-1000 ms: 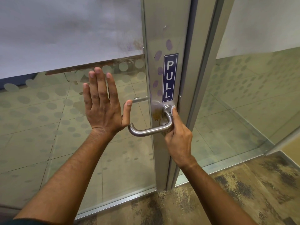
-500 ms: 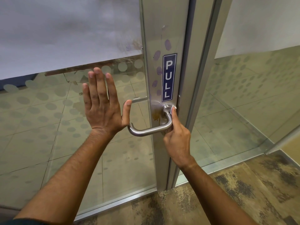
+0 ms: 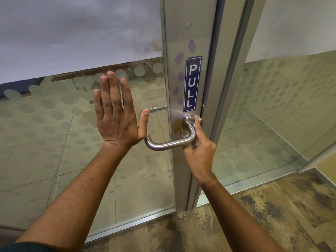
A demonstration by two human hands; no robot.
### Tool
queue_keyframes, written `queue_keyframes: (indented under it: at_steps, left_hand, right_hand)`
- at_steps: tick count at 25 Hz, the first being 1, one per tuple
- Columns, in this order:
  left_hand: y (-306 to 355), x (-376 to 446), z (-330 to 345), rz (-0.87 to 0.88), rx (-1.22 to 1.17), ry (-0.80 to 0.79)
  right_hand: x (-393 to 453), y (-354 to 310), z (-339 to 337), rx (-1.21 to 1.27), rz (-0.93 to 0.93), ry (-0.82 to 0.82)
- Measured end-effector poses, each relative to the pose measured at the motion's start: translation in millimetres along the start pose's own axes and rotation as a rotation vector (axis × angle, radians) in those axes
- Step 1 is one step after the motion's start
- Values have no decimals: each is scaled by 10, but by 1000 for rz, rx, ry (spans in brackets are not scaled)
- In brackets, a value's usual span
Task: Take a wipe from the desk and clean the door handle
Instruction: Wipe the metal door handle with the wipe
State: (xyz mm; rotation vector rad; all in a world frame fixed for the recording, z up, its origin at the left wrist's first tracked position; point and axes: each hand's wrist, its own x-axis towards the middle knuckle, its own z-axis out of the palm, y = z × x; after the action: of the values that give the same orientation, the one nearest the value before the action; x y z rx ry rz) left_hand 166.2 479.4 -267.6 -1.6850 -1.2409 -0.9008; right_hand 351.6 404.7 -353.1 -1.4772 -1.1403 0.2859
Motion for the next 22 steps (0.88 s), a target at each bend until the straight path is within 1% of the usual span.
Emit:
queue_keyframes:
  at_steps: [2, 4, 6, 8, 11, 13, 16, 20, 22]
  left_hand:
    - [-1, 4, 1, -1, 6, -5]
    - [3, 5, -9, 0, -4, -3]
    - [2, 7, -15, -2, -1, -2]
    - [-4, 5, -11, -5, 0, -1]
    - [-2, 5, -3, -8, -2, -2]
    - [2, 6, 2, -11, -8, -9]
    - [6, 2, 4, -13, -18, -9]
    - [-7, 1, 9, -7, -17, -7]
    - [-10, 2, 3, -14, -19, 0]
  right_hand:
    - [-38, 0, 15, 74, 125, -40]
    - [-79, 24, -3, 289, 303, -47]
    - [-57, 58, -58, 549, 406, 53]
    - [-92, 79, -105, 636, 402, 166]
    - [-248, 68, -62, 573, 379, 224]
    - [-353, 33, 10, 495, 331, 217]
    - [-460, 3, 133, 365, 197, 200]
    - [-544, -20, 351, 88, -90, 159]
    - [-536, -3, 463, -50, -229, 74]
